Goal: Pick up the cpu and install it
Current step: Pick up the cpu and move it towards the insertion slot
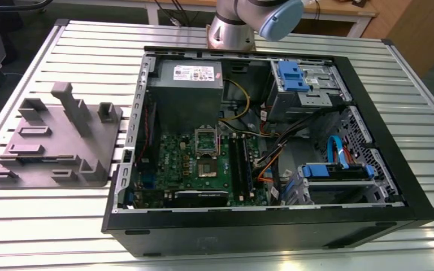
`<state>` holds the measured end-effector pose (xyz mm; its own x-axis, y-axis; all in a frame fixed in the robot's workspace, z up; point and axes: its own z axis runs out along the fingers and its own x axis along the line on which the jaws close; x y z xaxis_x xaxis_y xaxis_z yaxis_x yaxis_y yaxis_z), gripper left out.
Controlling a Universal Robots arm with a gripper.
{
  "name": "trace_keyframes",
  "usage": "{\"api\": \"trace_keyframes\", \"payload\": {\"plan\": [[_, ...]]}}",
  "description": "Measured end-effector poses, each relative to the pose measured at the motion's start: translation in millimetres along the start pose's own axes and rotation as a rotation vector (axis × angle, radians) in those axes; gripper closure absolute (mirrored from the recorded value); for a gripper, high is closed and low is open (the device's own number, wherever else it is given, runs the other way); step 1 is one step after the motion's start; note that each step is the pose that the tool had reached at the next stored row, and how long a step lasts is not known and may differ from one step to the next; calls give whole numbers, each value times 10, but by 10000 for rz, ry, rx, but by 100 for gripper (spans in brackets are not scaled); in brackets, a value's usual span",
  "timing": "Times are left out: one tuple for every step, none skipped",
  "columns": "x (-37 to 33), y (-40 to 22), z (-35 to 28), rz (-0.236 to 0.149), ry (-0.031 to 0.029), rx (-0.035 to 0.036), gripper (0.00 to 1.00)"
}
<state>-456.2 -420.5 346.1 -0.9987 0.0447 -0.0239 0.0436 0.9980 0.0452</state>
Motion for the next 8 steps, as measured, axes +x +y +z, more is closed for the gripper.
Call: {"api": "trace_keyframes", "payload": {"plan": [[0,0,-2,1,0,0,53],[-1,1,-11,2,1,2,53],[0,3,-25,4,0,0,53],[0,4,-46,5,-1,0,53],[-1,5,-67,5,-2,0,53],[-1,6,-85,5,-1,0,53],[-2,7,-99,5,-2,0,53],[-2,7,-112,5,-1,0,53]]}}
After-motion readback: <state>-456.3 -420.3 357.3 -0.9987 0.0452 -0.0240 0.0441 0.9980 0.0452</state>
